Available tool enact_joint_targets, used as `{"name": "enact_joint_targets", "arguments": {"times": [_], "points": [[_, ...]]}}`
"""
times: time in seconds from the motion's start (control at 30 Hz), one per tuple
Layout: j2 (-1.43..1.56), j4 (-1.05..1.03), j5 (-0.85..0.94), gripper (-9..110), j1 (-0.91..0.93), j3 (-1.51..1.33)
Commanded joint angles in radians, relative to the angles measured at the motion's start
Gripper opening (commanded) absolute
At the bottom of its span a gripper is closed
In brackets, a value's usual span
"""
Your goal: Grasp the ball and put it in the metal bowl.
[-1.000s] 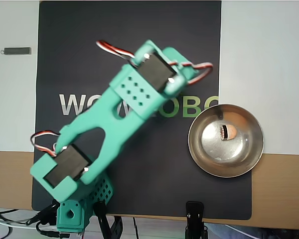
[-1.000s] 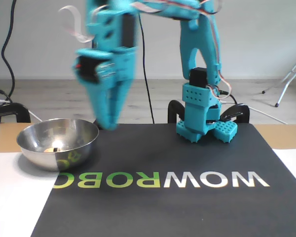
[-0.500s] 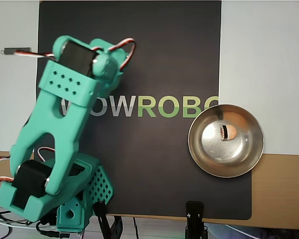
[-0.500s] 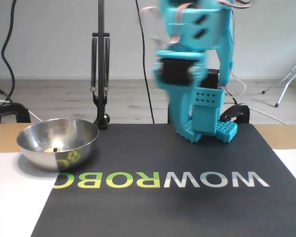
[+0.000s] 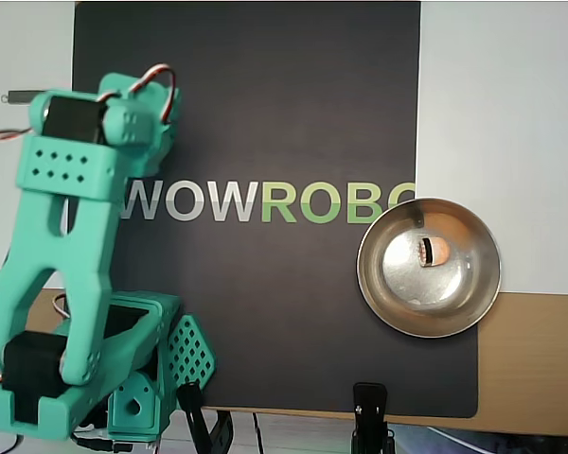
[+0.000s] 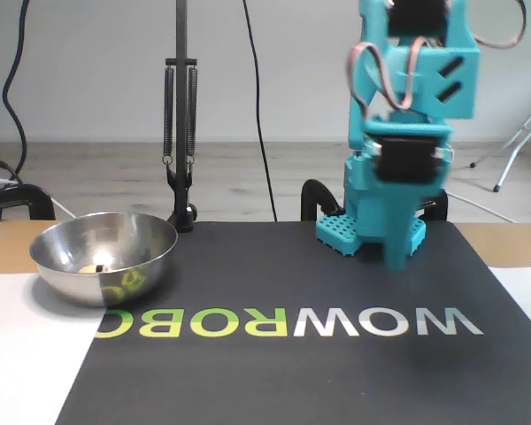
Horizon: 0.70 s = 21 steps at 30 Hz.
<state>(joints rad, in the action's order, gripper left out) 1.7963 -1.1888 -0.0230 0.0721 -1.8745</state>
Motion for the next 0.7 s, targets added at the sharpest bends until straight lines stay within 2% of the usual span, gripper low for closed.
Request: {"name": "enact_joint_targets", "arguments": {"times": [0.0,0.67], "points": [[0.118,0.089,-0.005,0,-0.023,-0.106],[0.980,0.761,0.003,0,-0.060,-1.005]]}}
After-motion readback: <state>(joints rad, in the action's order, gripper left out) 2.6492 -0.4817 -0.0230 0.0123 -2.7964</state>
